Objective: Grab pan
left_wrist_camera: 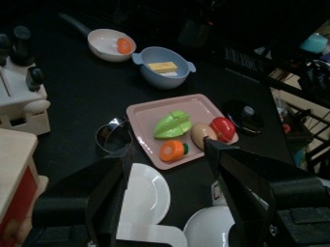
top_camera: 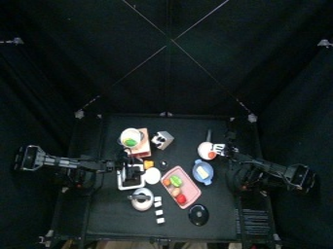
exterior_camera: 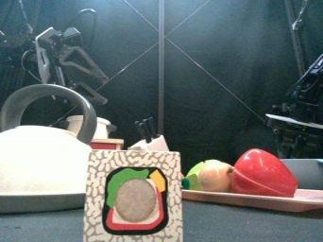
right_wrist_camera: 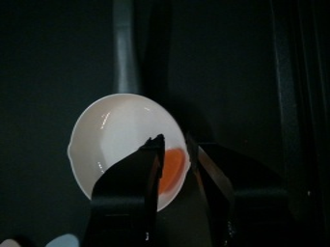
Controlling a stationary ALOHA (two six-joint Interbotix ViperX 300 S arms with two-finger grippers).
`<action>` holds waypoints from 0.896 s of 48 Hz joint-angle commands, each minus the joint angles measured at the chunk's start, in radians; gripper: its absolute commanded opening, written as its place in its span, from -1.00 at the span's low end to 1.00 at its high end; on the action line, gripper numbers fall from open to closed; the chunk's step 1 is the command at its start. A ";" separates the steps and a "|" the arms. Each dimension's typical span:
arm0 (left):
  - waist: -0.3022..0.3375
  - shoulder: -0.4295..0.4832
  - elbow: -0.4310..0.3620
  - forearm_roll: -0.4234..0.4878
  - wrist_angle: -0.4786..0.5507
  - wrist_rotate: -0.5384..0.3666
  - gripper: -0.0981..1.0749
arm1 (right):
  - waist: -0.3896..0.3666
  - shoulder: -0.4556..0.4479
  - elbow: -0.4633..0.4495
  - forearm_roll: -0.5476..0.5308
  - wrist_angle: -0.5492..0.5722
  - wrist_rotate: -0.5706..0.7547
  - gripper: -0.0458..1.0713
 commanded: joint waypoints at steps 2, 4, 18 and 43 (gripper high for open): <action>0.002 -0.002 -0.011 0.000 -0.005 0.000 0.77 | -0.005 0.017 -0.008 -0.009 -0.014 -0.002 0.30; 0.002 -0.002 -0.011 0.000 -0.005 0.000 0.77 | -0.005 0.023 -0.008 -0.009 -0.014 -0.002 0.30; 0.002 -0.002 -0.012 0.000 -0.005 0.000 0.77 | -0.008 0.067 -0.011 -0.015 -0.035 -0.002 0.30; 0.003 -0.002 -0.009 0.000 -0.005 0.000 0.77 | -0.032 0.166 -0.020 -0.035 -0.069 -0.002 0.26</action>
